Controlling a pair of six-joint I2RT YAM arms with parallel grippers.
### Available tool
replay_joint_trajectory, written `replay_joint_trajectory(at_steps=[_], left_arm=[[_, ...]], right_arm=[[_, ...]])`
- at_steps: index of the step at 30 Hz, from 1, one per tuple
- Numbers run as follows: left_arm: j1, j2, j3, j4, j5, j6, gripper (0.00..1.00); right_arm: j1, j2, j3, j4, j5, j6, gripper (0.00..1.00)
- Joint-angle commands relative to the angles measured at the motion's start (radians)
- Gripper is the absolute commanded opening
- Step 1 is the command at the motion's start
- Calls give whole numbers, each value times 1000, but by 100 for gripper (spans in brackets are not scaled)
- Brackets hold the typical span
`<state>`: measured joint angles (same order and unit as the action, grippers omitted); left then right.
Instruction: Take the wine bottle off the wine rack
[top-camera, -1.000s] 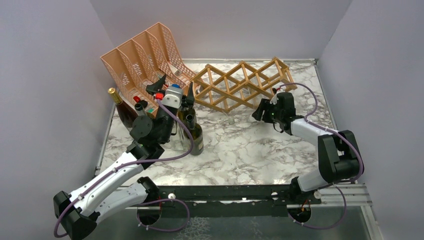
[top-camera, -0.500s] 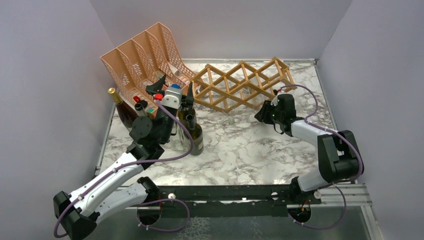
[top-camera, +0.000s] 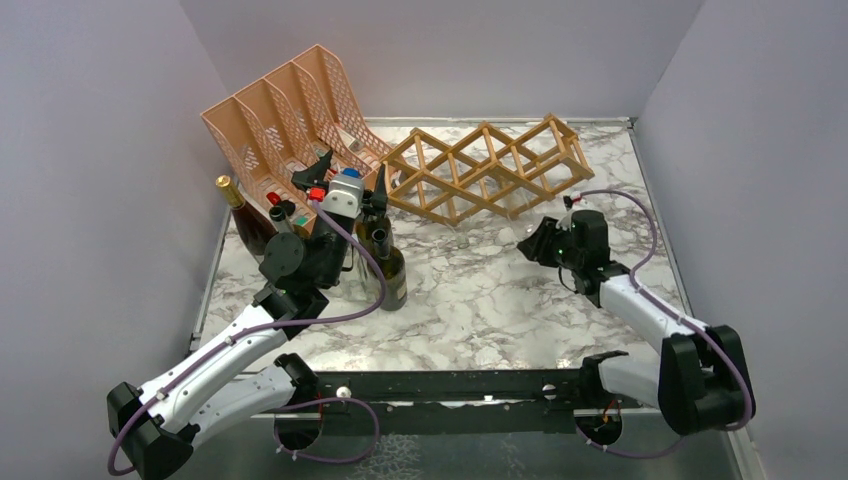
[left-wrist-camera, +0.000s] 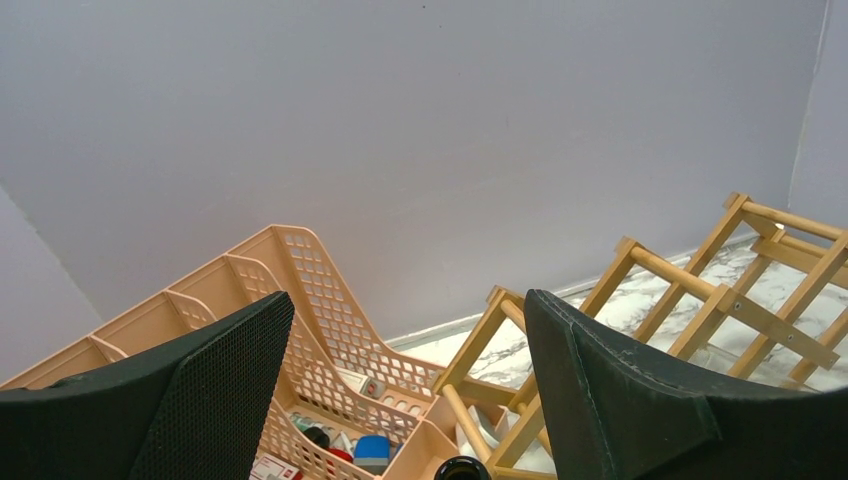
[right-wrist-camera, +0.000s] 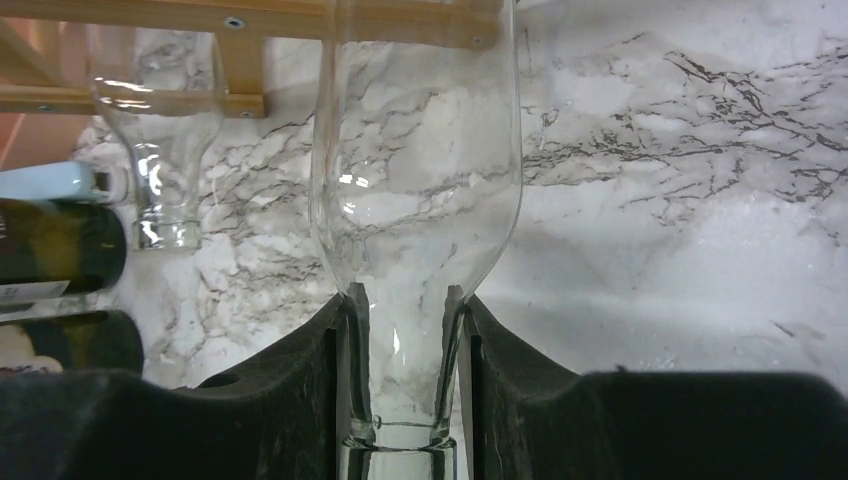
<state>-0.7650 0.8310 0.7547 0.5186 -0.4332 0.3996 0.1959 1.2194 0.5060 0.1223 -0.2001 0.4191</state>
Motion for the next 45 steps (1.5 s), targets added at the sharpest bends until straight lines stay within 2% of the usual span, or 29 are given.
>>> replay_joint_trajectory(at_steps=[1,8,17,24,31,39,45], left_arm=[[4,-15,-6,34,25,-22,91],[5,-18,-6,34,27,-33,91],[5,-29,-12,33,29,-43,91],[5,-35,-20,34,28,-45,91],[4,-39,-19,32,49,-60,91],[4,-59,53,-76,325,-89,92],[4,59,236,-288,689,-174,99]], right_arm=[[1,-133,-15,-73,0,57,25],[2,-230,43,-285,10,95,12],[2,-364,125,-533,14,138,1],[1,-414,266,-777,59,129,1],[1,-455,373,-928,30,101,1],[1,-439,409,-976,-133,14,1],[2,-422,452,-1031,-261,-82,1]])
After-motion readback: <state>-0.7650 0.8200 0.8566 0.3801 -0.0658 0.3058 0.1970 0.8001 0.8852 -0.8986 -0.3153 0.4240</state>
